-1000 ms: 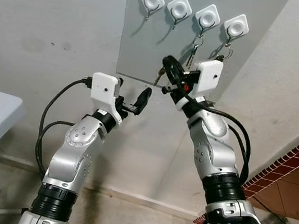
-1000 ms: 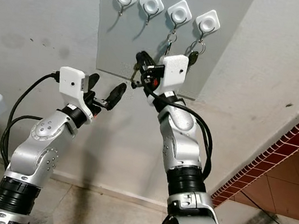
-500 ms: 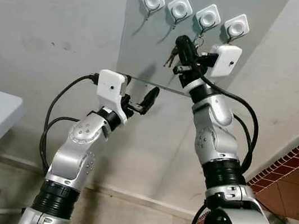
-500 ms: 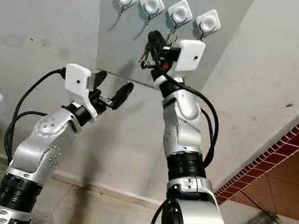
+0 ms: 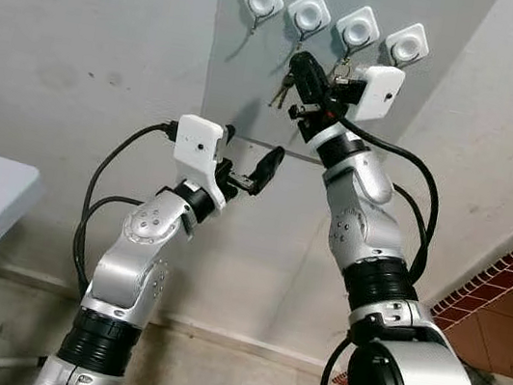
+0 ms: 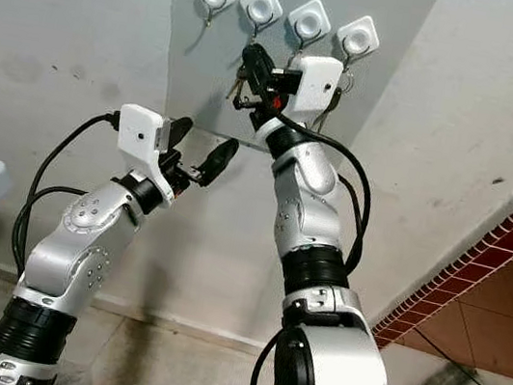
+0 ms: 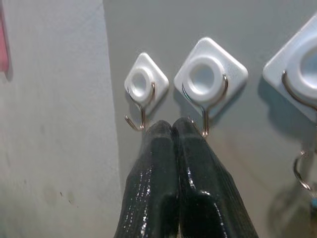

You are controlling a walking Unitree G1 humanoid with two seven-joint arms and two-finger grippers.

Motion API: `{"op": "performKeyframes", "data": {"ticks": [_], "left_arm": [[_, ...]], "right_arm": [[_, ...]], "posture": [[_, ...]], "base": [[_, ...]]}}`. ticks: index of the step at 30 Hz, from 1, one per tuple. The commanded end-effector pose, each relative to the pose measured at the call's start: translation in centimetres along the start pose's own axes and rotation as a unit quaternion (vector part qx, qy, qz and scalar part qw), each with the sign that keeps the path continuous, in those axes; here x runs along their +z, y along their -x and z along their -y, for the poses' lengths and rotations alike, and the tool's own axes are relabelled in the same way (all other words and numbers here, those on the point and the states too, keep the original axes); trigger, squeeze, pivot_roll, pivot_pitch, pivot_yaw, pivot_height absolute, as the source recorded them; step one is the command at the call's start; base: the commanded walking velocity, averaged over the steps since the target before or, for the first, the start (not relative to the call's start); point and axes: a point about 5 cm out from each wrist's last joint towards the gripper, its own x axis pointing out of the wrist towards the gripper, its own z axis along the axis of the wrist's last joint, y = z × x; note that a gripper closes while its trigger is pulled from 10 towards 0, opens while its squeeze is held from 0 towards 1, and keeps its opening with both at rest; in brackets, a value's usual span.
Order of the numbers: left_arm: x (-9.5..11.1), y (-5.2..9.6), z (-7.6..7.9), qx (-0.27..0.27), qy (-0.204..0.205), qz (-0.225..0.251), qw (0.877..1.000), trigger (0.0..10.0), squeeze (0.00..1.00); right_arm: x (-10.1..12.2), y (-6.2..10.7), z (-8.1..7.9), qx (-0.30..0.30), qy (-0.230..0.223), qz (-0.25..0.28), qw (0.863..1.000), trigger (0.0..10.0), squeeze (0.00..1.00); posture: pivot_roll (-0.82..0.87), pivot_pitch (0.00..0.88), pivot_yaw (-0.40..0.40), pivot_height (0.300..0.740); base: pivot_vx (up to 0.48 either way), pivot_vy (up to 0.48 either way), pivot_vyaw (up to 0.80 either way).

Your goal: Hang keys on a hook

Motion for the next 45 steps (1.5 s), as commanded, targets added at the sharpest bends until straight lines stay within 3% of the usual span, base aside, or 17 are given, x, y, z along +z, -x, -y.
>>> {"op": "performKeyframes", "data": {"ticks": [1, 24, 39, 45], "left_arm": [[0.6, -0.2, 0.5, -0.013, -0.001, 0.008, 1.000, 10.0, 0.00], [0.6, -0.3, 0.9, -0.014, 0.011, 0.007, 1.000, 10.0, 0.00], [0.8, -0.4, 1.0, -0.014, 0.019, 0.010, 1.000, 10.0, 0.00], [0.8, -0.5, 1.0, -0.012, 0.021, 0.011, 1.000, 10.0, 0.00]], "right_arm": [[0.7, -0.5, 0.1, -0.002, -0.006, 0.016, 1.000, 10.0, 0.00], [2.1, -1.8, 0.9, -0.030, -0.045, 0.044, 0.998, 10.0, 0.00], [1.7, -1.7, 1.6, -0.065, -0.137, 0.056, 0.987, 10.0, 0.00], [1.4, -1.4, 2.2, -0.089, -0.188, 0.061, 0.976, 10.0, 0.00]], "posture": [[0.00, 0.052, -0.088, 0.740], [0.00, 0.055, -0.088, 0.740], [0.00, 0.058, -0.087, 0.740], [0.00, 0.058, -0.086, 0.740]], "base": [[0.000, 0.000, 0.00], [0.000, 0.000, 0.00], [0.000, 0.000, 0.00], [0.000, 0.000, 0.00]]}}
